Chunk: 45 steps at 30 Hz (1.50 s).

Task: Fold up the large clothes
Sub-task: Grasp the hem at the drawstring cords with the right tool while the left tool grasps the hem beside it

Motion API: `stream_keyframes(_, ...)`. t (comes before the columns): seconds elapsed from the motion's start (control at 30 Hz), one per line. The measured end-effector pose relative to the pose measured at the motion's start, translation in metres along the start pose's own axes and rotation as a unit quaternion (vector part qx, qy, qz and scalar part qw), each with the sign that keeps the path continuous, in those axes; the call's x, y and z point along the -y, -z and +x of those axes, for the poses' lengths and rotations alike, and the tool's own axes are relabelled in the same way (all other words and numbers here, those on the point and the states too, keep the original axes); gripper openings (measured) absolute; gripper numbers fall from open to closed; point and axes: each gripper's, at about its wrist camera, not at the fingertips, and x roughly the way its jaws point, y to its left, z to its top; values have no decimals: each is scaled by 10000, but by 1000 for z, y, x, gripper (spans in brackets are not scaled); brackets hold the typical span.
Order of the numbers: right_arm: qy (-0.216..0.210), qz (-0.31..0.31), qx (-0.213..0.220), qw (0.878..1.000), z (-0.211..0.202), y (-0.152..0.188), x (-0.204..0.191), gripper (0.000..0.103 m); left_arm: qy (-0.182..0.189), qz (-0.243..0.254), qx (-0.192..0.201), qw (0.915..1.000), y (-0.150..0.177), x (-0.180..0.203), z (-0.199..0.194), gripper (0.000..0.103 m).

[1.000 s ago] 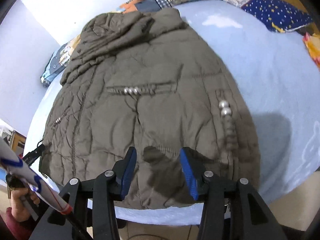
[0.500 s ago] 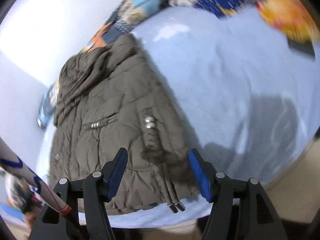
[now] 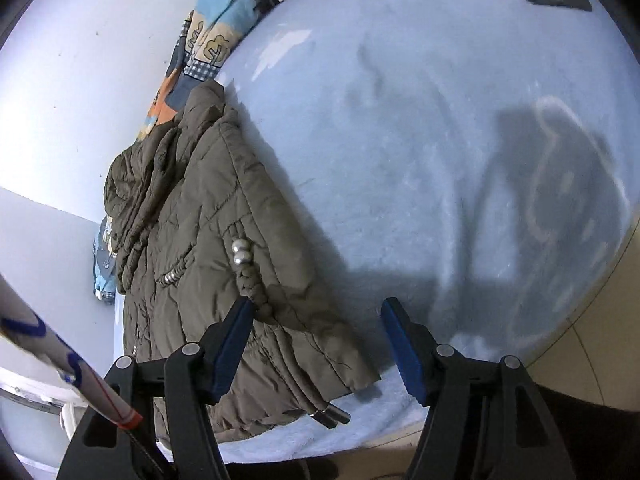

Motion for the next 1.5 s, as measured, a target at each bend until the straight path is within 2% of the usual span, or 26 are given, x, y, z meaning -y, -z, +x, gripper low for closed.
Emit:
stream_keyframes(0.33, -502, 71, -658, 9965, 25, 24, -8, 73, -85, 126, 111, 9998, 2, 3, 6, 72)
stream_keyframes(0.4, -666, -96, -808, 9945, 31, 34, -18, 69, -152, 252, 175, 9994, 3, 8, 7, 72)
stream_keyframes(0.47, -720, -313, -643, 9948, 28, 42, -30, 62, -210, 477, 267, 9983, 6, 16, 6, 72)
stream_keyframes(0.5, -757, -450, -559, 9945, 25, 43, -35, 55, -264, 612, 355, 9971, 7, 21, 6, 72)
stream_keyframes(0.57, -764, -724, -169, 9943, 12, 41, -45, 51, -500, 933, 571, 9927, 10, 31, 5, 72)
stream_keyframes(0.63, -556, -915, -19, 9943, 9, 40, -52, 50, -692, 1102, 636, 9895, 11, 35, 8, 72)
stream_keyframes(0.8, -381, -657, -252, 9968, 24, 42, -42, 52, -829, 1021, 589, 9896, 7, 32, 15, 73)
stream_keyframes(0.93, -361, -612, -250, 9972, 24, 40, -38, 52, -1003, 1204, 708, 9851, 7, 39, 16, 74)
stream_keyframes(1.03, -319, -617, -91, 9975, 19, 37, -38, 52, -1160, 1417, 790, 9799, 9, 43, 15, 74)
stream_keyframes(1.23, -295, -539, -237, 9978, 26, 36, -35, 55, -1353, 1591, 823, 9745, 10, 47, 19, 76)
stream_keyframes(1.27, -272, -631, -234, 9974, 26, 37, -38, 54, -1367, 1601, 826, 9741, 10, 48, 20, 76)
stream_keyframes(1.4, -290, -883, -166, 9955, 26, 39, -47, 38, -1409, 1664, 866, 9721, 12, 50, 20, 76)
stream_keyframes(1.5, -257, -1018, -108, 9944, 23, 40, -50, 36, -1438, 1744, 887, 9701, 13, 52, 21, 76)
